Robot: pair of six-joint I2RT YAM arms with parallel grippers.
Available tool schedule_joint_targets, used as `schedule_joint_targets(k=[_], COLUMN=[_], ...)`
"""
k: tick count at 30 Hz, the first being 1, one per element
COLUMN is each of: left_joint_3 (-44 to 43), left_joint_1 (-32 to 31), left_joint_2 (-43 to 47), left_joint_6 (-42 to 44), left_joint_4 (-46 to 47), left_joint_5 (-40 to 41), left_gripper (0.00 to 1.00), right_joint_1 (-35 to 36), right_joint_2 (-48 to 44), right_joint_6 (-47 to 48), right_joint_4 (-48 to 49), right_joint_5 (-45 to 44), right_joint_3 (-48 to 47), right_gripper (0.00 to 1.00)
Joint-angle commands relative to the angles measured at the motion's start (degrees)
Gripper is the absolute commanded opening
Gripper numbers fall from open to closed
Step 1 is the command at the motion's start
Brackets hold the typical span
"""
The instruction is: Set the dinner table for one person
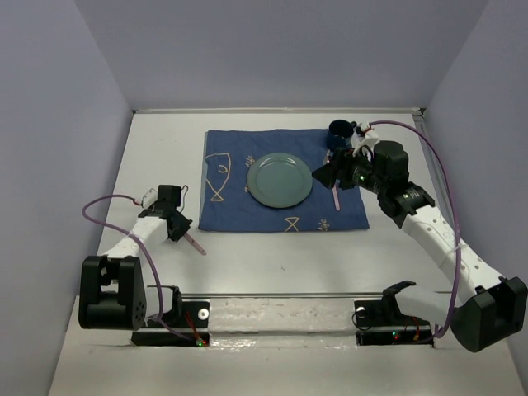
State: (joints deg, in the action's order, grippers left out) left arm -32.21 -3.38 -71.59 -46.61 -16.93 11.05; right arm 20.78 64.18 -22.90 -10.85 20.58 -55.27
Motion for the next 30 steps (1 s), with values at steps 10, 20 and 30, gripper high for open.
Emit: schedule_joint_targets(k=[10, 20, 30], left_joint_3=[-16.12, -35.19, -47.24], left_joint_1=[-6.61, -19.82, -23.08], left_joint_2=[9.09, -9.25, -24.37], left_joint_6=[16.53, 32.71, 33.08], left_joint_4=[-10.41, -9.54, -6.54], left_joint_5=[3.72, 8.81, 5.65], left_gripper=[0.0, 0.0, 0.0], right_joint_1=[0.58, 0.58, 0.58], right_joint_2=[-0.38, 0.68, -1.17], right_joint_6=[0.31, 0.92, 1.45], right_joint_4=[3.29, 8.03, 17.35], right_joint_5=[-3.26, -7.47, -12.32], right_joint_3=[0.6, 3.93, 9.56], right_gripper=[0.69, 0.71, 0.71])
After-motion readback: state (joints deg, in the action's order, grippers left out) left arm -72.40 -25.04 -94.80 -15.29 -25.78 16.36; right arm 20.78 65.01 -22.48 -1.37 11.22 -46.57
